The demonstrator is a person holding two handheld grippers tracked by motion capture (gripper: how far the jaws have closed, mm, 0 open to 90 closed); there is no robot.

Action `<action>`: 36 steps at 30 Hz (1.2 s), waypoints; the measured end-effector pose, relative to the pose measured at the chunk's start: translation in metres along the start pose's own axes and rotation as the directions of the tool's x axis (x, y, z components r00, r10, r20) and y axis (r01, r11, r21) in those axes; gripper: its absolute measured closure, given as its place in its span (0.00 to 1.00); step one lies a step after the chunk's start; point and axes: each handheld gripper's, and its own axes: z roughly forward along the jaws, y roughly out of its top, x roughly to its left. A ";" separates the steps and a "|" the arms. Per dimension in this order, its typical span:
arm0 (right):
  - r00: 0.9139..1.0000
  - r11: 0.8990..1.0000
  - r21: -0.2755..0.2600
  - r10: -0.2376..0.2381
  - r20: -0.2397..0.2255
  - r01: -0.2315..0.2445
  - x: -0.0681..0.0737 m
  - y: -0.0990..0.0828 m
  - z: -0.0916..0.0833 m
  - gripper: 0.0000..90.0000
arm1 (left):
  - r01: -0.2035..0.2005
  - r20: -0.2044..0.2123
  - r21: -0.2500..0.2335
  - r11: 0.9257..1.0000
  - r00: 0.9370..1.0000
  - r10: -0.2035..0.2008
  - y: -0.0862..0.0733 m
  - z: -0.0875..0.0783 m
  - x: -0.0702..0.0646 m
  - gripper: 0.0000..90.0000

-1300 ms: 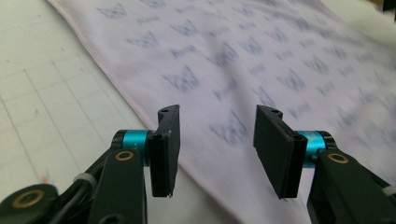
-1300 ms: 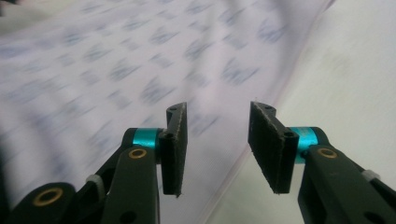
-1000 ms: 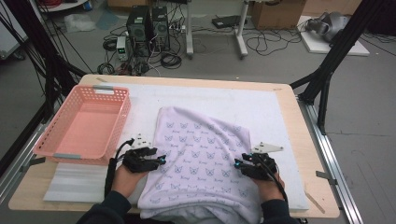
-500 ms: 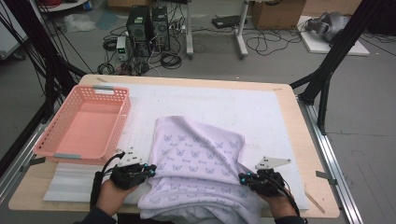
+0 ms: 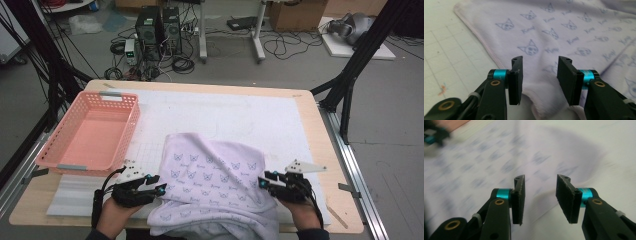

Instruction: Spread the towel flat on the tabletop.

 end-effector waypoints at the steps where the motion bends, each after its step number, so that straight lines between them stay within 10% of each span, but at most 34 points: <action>1: 0.999 1.000 -0.014 0.012 0.047 -0.011 -0.005 0.005 0.005 0.63 | 0.004 -0.004 -0.015 1.000 1.000 -0.004 0.002 0.002 0.003 0.61; 9: 0.957 0.996 0.053 0.047 0.285 -0.065 -0.048 0.038 0.072 0.58 | 0.073 -0.011 -0.068 0.995 0.997 -0.074 0.020 0.023 0.024 0.55; 11: 0.959 0.993 0.099 0.028 0.283 -0.059 -0.058 0.039 0.086 0.60 | 0.081 -0.010 -0.065 0.995 0.997 -0.082 0.025 0.031 0.030 0.55; 14: 0.973 0.994 0.105 -0.026 0.229 0.002 -0.062 0.041 0.084 0.95 | 0.091 -0.022 -0.064 0.994 0.995 -0.092 0.030 0.036 0.033 0.54; 17: 0.908 0.978 0.161 -0.187 0.375 0.135 -0.053 0.040 0.070 0.96 | 0.088 -0.040 -0.067 0.994 0.995 -0.091 0.033 0.036 0.032 0.54; 21: 0.952 0.991 0.085 -0.127 0.278 0.107 -0.053 0.031 0.049 0.74 | 0.104 -0.061 -0.078 0.991 0.992 -0.109 0.035 0.036 0.033 0.52; 26: 0.933 0.998 -0.065 0.014 0.359 0.010 -0.070 0.034 0.025 0.67 | 0.158 -0.073 -0.077 0.984 0.984 -0.164 0.042 0.046 0.044 0.50; 29: 0.927 0.999 -0.032 0.032 0.375 -0.021 -0.084 0.039 0.033 0.68 | 0.161 -0.083 -0.071 0.984 0.982 -0.167 0.050 0.053 0.052 0.50; 36: 0.969 0.994 0.110 -0.002 0.246 -0.026 -0.087 0.043 0.076 0.68 | 0.159 -0.104 -0.065 0.985 0.981 -0.165 0.066 0.063 0.062 0.50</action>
